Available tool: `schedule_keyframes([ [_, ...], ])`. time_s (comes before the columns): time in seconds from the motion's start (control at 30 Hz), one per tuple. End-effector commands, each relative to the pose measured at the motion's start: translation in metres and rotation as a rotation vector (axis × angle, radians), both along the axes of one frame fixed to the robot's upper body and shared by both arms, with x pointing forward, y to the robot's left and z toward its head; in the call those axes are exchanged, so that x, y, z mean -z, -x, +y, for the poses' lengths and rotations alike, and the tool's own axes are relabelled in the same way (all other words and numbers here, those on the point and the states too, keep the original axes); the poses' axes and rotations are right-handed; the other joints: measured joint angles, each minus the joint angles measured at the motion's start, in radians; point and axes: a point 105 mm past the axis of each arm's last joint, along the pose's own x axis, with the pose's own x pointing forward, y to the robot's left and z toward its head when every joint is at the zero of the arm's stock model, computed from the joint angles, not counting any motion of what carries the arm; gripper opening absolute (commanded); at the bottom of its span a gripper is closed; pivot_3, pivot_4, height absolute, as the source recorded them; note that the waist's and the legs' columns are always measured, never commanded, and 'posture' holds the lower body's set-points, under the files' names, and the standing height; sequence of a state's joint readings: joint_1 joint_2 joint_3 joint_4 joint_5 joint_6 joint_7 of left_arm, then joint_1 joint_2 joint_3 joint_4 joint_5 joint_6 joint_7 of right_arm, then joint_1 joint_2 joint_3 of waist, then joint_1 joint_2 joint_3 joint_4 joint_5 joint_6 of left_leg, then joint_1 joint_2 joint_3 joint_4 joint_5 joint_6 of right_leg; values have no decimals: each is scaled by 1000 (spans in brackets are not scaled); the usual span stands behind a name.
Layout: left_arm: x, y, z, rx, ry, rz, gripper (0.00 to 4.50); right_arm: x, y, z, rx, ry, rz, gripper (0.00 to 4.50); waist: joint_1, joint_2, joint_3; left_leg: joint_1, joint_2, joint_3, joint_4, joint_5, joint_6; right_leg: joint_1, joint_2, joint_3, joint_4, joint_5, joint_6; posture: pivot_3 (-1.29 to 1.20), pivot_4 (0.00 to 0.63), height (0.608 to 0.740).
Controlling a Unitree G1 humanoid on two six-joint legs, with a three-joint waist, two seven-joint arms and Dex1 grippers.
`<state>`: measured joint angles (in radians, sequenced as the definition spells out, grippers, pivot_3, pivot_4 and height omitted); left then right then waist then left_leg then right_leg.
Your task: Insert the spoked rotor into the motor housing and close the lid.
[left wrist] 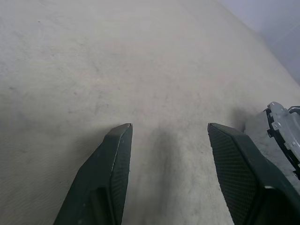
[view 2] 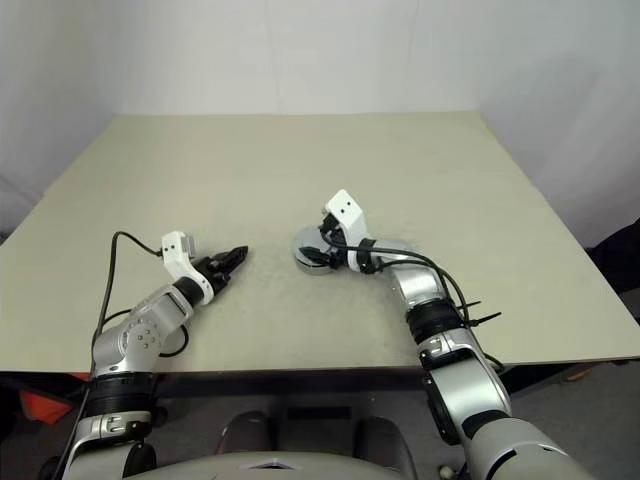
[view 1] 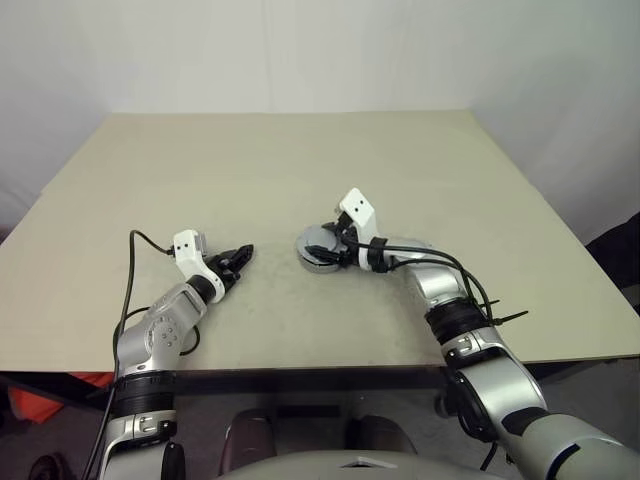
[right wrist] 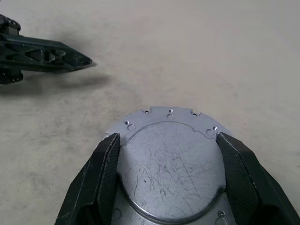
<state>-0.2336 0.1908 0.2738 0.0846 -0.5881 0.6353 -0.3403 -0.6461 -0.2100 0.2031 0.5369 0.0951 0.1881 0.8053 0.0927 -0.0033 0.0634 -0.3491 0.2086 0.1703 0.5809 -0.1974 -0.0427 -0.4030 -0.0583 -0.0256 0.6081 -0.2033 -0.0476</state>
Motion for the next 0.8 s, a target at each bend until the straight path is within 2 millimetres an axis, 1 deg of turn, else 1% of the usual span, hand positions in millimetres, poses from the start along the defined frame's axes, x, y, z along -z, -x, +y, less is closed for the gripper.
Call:
schedule_keyframes([
  [0.03, -11, -3, 4, -10, -10, -42, 2718, -9, -3, 3, -13, 4, -53, 3133, 0, 0, 0, 0, 0, 0, 0, 0, 0, 0, 0, 0, 0, 0, 0, 0, 0, 740],
  [0.53, -11, -2, 2, -6, -7, -41, 2718, -9, -2, -5, -20, 12, -46, 3133, 0, 0, 0, 0, 0, 0, 0, 0, 0, 0, 0, 0, 0, 0, 0, 0, 0, 740],
  [0.73, -11, -2, 3, -5, -8, -41, 2718, -2, -1, -4, -25, 38, -41, 3133, 0, 0, 0, 0, 0, 0, 0, 0, 0, 0, 0, 0, 0, 0, 0, 0, 0, 740],
  [0.8, -13, -2, 2, 2, -4, -47, 2718, 3, 4, -5, -56, 68, -36, 3133, 0, 0, 0, 0, 0, 0, 0, 0, 0, 0, 0, 0, 0, 0, 0, 0, 0, 740],
])
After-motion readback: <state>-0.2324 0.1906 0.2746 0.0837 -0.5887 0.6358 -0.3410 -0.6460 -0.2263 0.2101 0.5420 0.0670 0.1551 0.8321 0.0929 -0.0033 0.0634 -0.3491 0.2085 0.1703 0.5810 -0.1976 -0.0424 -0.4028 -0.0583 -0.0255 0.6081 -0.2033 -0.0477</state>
